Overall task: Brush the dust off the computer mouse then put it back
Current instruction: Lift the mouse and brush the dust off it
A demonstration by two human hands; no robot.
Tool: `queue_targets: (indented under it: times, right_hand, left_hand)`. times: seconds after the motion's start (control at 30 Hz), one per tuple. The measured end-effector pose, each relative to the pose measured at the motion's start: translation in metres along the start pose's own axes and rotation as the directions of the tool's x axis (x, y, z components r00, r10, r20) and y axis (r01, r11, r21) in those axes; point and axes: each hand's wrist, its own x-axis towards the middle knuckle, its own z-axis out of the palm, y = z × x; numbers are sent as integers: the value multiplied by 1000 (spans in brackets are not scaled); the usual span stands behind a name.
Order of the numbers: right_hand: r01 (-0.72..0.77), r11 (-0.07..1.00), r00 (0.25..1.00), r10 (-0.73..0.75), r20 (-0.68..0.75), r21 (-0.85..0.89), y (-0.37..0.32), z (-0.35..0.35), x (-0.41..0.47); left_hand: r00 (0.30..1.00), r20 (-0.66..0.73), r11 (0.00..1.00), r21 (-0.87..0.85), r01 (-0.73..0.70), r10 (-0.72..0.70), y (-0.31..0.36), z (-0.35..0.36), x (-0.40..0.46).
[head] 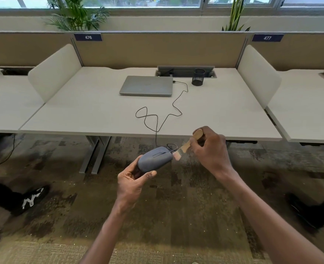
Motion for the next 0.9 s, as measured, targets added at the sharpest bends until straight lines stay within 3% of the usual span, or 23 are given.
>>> queue_targets:
  times: [0.17,0.33,0.6,0.8,0.9]
  right_hand:
    - [10,1000,998,-8,-64,21,-5,-5,9]
    - [6,992,1000,-9,24,123,-10,3,13]
    - [-27,1000,1000,27,-12,-12,-1,0,10]
    - [-23,996,1000,23,-2,92,-13,-1,13]
    - [-38,998,999,38,9,54,-12,0,15]
  left_hand:
    - [1000,-4,1000,15,14,-14,-2,-2,-1]
    - [1000,12,1000,26,11,-11,-4,-2,-1]
    - [1000,17,999,31,10,-10,-7,-4,-3]
    - [999,41,999,34,33,-34,-12,-5,-2]
    - [998,46,999,36,41,-43,-8,-5,-3]
